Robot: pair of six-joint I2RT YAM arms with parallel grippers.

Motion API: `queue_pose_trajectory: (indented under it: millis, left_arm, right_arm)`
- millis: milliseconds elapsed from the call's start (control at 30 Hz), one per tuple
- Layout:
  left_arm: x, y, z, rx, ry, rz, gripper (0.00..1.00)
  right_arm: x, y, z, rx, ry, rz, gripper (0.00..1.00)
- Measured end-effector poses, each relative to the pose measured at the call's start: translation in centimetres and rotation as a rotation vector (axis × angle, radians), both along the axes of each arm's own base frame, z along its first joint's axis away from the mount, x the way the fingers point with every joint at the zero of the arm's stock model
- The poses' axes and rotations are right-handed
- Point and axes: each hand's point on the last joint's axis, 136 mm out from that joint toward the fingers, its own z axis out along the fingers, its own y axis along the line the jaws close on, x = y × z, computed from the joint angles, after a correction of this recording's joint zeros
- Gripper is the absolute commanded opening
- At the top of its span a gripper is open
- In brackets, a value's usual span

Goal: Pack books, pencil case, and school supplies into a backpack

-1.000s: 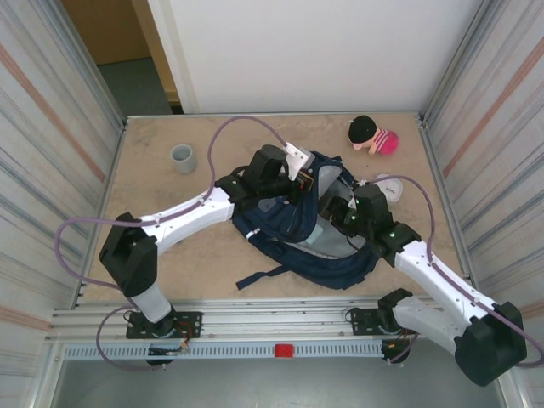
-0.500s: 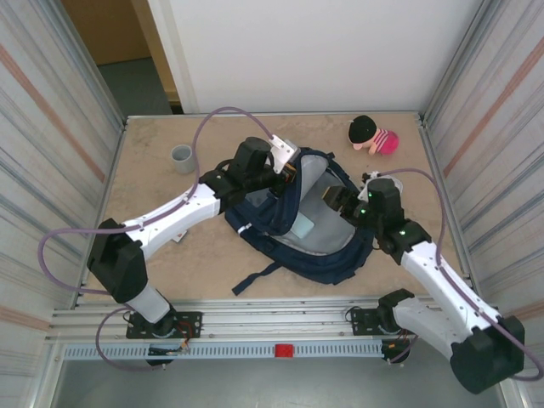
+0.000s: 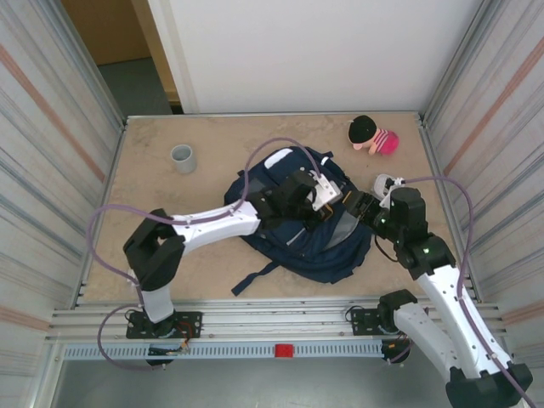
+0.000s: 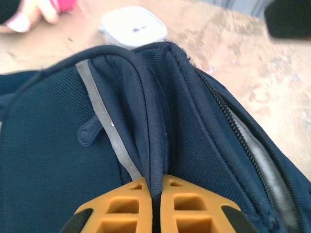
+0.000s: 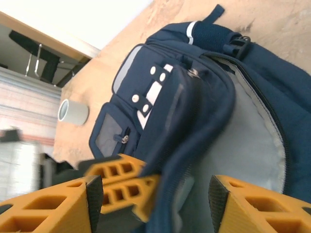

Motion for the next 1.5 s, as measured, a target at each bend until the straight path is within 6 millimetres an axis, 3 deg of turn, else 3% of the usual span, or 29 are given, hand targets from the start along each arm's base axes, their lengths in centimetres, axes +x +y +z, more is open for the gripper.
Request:
queue_pose_trajectory:
  millis: [133,267,367,533,733,833,1067,1333,1500]
  left_arm:
    - [-1.2,-1.1,-2.6,0.022,0.061,-0.012,0.27]
    - [-1.3,-1.1,-3.7,0.020,0.101,0.012,0.52]
    - [-0.9,-0.7,-3.7,0.012,0.120,0.044,0.66]
    - [0.8,1.9,-1.5,-0.039,0.156,0.166,0.75]
    - [4.8,9.6,3.1,-0.147,0.186,0.433,0.83]
    - [6.1,14.2,3.8,-0.174,0.225,0.595,0.87]
    - [5.2,25.5,0.2,-0.140,0.360,0.988,0.93]
    - [1.1,35.4,-2.6,-0.118,0.456,1.465,0.96]
    - [-1.6,40.5,-5.2,-0.075,0.557,1.739,0.96]
  right_arm:
    - [-0.5,-0.8,0.5,-0.020,-0.027,-0.026,0.61]
    - [-0.9,-1.4,0.3,-0.042,-0.023,-0.045,0.60]
    - [-1.0,-1.4,0.1,-0.056,-0.021,-0.038,0.60]
    - [-0.7,-0.8,0.3,-0.064,-0.037,0.004,0.61]
    - [0.1,2.7,-0.1,-0.104,-0.033,0.145,0.61]
    - [0.3,5.5,0.0,-0.144,-0.042,0.243,0.61]
    - [1.8,11.3,0.3,-0.184,-0.091,0.390,0.61]
    - [3.5,16.7,-2.0,-0.168,-0.073,0.511,0.61]
    - [4.0,19.9,-2.0,-0.119,-0.088,0.593,0.60]
